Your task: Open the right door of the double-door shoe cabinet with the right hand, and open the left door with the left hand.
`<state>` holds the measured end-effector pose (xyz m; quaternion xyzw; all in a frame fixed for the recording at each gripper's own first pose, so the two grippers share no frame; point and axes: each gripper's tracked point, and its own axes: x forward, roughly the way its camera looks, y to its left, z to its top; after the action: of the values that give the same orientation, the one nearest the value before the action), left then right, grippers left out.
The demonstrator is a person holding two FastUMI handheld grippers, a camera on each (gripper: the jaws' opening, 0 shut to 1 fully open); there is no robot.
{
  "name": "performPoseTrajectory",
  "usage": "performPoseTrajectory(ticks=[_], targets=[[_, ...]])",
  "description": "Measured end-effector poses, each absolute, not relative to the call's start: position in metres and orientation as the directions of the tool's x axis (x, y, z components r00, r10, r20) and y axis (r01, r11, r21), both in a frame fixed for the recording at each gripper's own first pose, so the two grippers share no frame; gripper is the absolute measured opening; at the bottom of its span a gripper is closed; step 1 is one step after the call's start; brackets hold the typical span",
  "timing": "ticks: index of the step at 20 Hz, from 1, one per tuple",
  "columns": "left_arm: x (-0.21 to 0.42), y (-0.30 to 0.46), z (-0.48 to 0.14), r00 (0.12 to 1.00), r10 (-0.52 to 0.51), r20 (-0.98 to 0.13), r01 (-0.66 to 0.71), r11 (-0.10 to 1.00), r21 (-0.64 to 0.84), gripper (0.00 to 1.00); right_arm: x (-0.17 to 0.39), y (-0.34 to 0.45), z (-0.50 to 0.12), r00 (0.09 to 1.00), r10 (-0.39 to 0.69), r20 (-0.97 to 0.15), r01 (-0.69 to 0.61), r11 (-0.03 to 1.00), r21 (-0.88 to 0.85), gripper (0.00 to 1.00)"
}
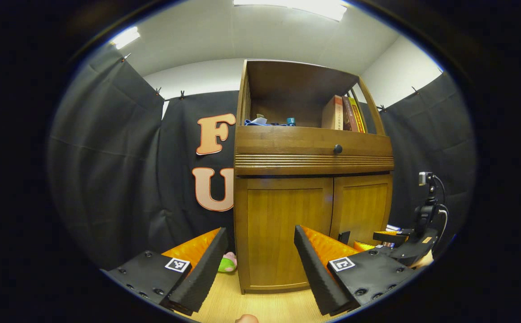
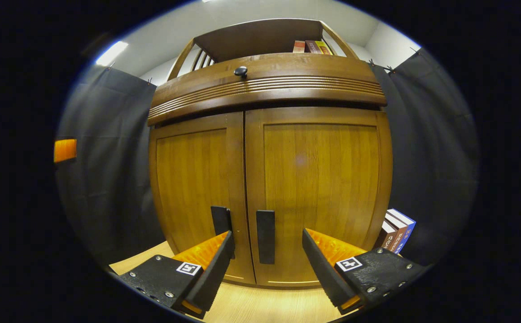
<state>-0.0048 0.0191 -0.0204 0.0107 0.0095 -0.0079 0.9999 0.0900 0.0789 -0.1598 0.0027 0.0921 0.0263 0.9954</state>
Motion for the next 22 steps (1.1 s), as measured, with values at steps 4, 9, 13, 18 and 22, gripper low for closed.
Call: performPoseTrajectory(ticks=[4, 9, 13, 18, 22], targets=[[-0.001, 0.026, -0.029, 0.999, -0.011, -0.031, 0.012, 1.000, 0.028, 0.96, 0.113, 0.088, -0.187, 0.976, 0.049, -0.210, -0.049, 0.999, 0.005, 0.80], [0.004, 0.035, -0.036, 0.999, 0.004, -0.034, -0.002, 0.999, 0.032, 0.95, 0.135, 0.079, -0.192, 0.985, -0.003, -0.172, 0.007, 1.000, 0.023, 0.83], [-0.003, 0.038, -0.042, 0.999, 0.006, -0.042, -0.004, 0.999, 0.034, 0.96, 0.152, 0.078, -0.196, 0.983, -0.004, -0.181, 0.013, 0.999, 0.049, 0.73], [0.005, 0.043, -0.046, 0.999, 0.003, -0.051, -0.002, 1.000, 0.021, 0.96, 0.159, 0.085, -0.205, 0.980, 0.012, -0.199, 0.002, 0.997, 0.071, 0.41], [0.005, 0.050, -0.046, 0.999, 0.020, -0.046, -0.019, 0.999, 0.029, 0.97, 0.165, 0.084, -0.212, 0.975, 0.001, -0.222, 0.020, 0.996, 0.089, 0.43]])
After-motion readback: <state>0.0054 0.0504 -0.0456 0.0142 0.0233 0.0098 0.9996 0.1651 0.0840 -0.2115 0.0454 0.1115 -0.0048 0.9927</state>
